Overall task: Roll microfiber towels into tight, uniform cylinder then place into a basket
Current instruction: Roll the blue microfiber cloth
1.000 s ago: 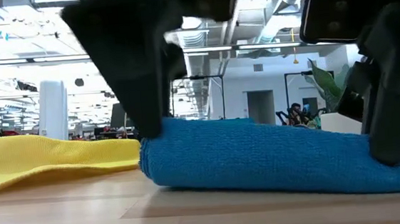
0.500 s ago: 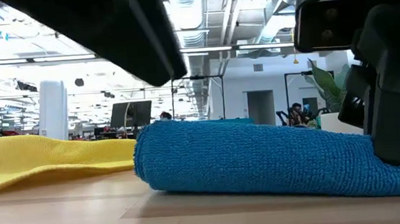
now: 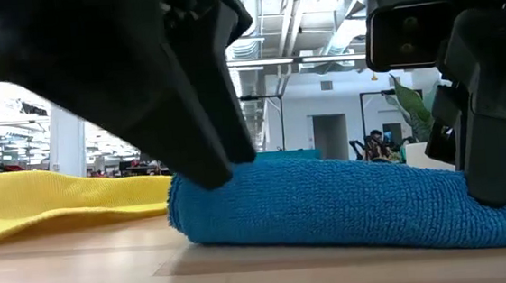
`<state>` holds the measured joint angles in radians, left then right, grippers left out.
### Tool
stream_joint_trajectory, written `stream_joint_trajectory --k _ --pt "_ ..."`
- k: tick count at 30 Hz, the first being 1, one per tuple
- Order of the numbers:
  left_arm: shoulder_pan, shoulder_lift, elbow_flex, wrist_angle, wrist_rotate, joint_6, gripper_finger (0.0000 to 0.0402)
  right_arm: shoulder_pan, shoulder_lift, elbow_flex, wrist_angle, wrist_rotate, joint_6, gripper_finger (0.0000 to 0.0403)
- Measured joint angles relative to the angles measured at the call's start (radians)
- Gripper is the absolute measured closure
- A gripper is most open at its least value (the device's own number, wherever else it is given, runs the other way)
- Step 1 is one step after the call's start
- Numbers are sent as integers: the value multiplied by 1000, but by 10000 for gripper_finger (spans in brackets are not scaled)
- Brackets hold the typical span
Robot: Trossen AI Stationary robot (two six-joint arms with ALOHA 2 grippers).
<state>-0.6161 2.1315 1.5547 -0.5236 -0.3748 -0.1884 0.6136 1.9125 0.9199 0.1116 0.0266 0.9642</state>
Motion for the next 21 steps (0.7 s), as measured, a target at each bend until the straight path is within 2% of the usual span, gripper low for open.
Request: stream_joint_trajectory --k 6,15,18,21 --pt "34 13 -9 20 78 -63 262 -1 0 0 1 -11 15 376" --pt "70 7 -105 114 181 -207 262 -15 1 -1 31 -70 57 372" --pt "85 4 -116 160 284 -279 266 -22 2 -1 49 -99 69 376" --pt "101 7 -116 193 413 -339 286 -28 2 0 55 -136 87 376"
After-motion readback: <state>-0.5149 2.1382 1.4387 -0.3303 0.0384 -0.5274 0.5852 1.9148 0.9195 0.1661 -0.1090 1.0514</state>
